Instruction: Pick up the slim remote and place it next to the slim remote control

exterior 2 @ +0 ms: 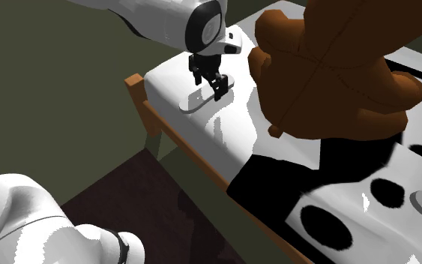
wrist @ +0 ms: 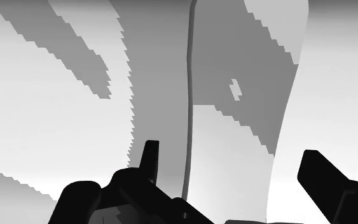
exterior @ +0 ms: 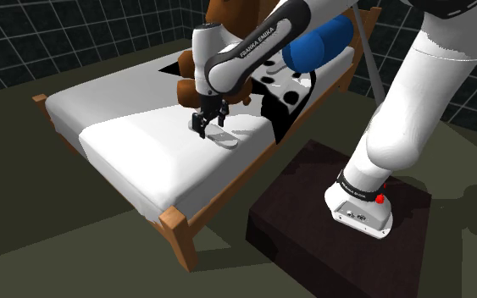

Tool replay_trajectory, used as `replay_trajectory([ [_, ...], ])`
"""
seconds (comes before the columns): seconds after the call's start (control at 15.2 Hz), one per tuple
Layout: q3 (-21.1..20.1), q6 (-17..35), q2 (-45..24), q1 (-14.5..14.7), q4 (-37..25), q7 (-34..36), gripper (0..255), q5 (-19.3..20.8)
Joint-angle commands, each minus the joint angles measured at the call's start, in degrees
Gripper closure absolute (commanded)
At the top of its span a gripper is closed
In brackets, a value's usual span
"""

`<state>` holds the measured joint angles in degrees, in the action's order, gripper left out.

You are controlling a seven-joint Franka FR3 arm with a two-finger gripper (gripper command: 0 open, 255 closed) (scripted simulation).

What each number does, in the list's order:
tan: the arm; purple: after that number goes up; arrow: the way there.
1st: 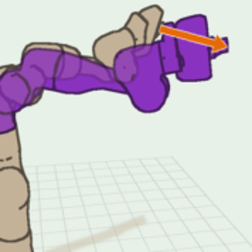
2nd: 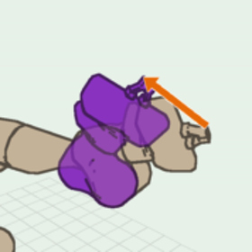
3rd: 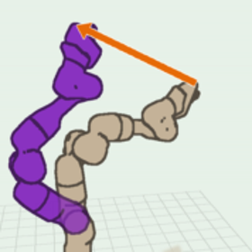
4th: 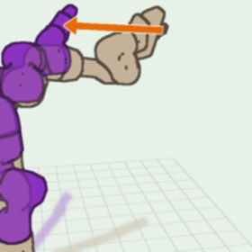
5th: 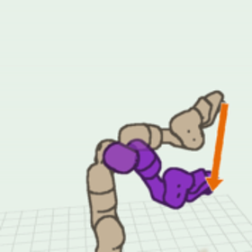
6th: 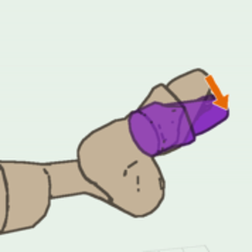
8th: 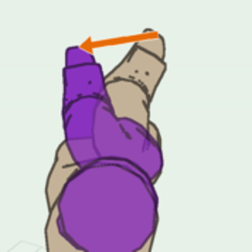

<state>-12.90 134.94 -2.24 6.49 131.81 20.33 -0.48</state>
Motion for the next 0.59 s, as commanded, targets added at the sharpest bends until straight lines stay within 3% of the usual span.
replay_trajectory([
  [0.0,0.00,0.34,-0.27,0.01,0.05,0.06,0,0.08],
  [0.33,0.00,0.33,-0.26,0.01,0.05,0.06,0,0.08],
  [0.4,0.00,0.33,-0.26,0.01,0.05,0.06,255,0.08],
  [0.53,0.00,0.33,-0.26,0.01,0.05,0.05,255,0.08],
])
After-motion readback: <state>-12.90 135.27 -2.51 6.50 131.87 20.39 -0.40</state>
